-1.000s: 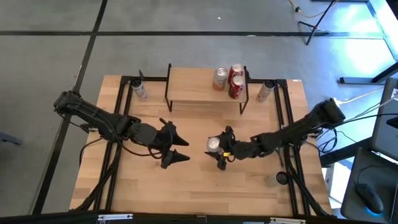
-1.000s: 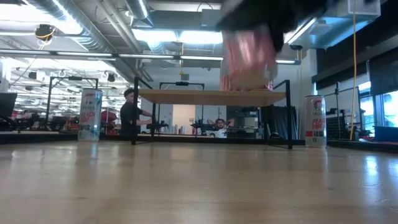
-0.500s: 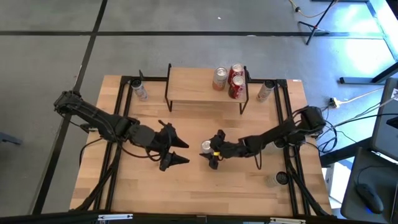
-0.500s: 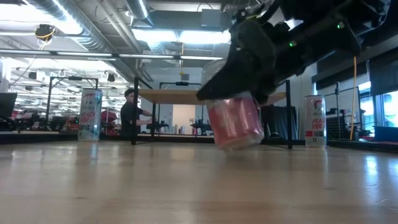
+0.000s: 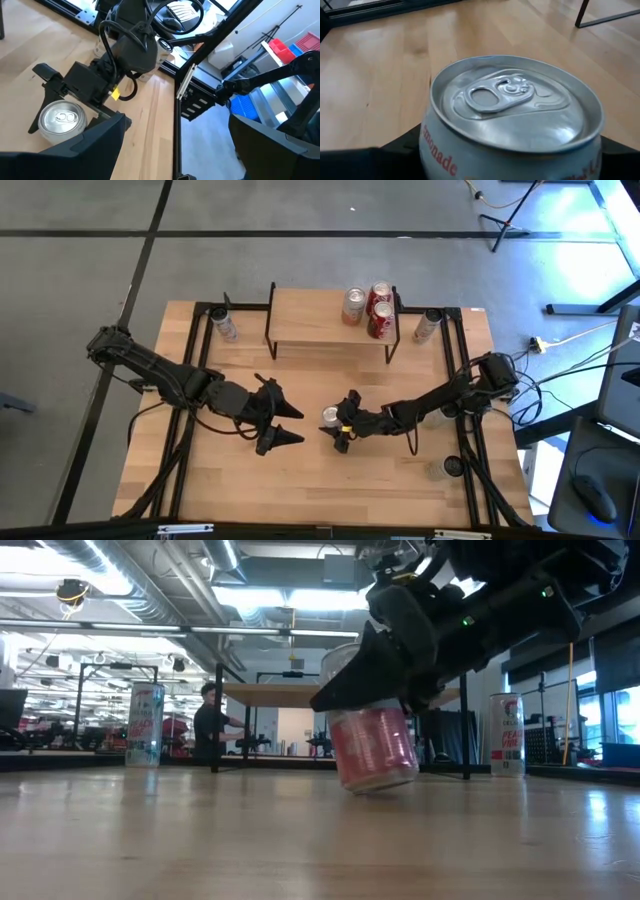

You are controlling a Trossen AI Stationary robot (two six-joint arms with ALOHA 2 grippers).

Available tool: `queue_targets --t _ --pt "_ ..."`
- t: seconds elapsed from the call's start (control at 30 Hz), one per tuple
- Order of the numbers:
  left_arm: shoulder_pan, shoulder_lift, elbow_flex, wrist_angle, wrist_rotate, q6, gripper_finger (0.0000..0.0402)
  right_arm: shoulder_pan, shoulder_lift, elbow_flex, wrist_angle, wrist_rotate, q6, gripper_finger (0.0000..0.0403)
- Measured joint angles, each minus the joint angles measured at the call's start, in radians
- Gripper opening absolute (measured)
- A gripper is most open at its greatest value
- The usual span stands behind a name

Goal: Place canned beverage on shelf
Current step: Put the pink soda can on the shelf aligned with the other pink soda can

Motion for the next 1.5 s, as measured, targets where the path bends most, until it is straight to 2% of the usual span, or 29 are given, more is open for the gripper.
queue_targets --t 0.23,0.37,0.63,0.87,1.1,1.2,1.3,1.5 --pt "0.000 0.000 0.000 0.002 0.000 0.000 0.0348 0.000 0.003 -0.002 -0.019 -0.024 -0.009 0.0347" --pt "0.000 0.000 0.000 0.001 -0.012 0.000 0.0347 0.000 0.003 -0.003 -0.016 -0.045 -0.019 0.0366" --pt "0.000 0.001 0.000 -0.007 -0.077 0.008 0.0347 0.000 -0.101 -0.002 -0.095 -0.062 -0.059 0.0365" --pt "0.011 0.017 0.000 -0.006 -0.151 0.034 0.0347 0.000 -0.307 -0.002 -0.280 -0.068 -0.100 0.0366" --pt "0.076 0.156 0.000 -0.005 -0.159 0.028 0.0347 0.026 -0.535 -0.002 -0.575 -0.218 -0.027 0.0367" --pt "0.110 0.232 -0.001 -0.023 -0.145 0.027 0.0347 0.076 -0.548 -0.003 -0.663 -0.216 0.006 0.0367" --pt "0.140 0.291 -0.001 -0.077 -0.140 0.009 0.0347 0.119 -0.523 -0.036 -0.659 -0.193 0.053 0.0367" --pt "0.180 0.374 -0.001 -0.162 -0.262 -0.078 0.0347 0.138 -0.448 -0.102 -0.627 -0.134 0.178 0.0367"
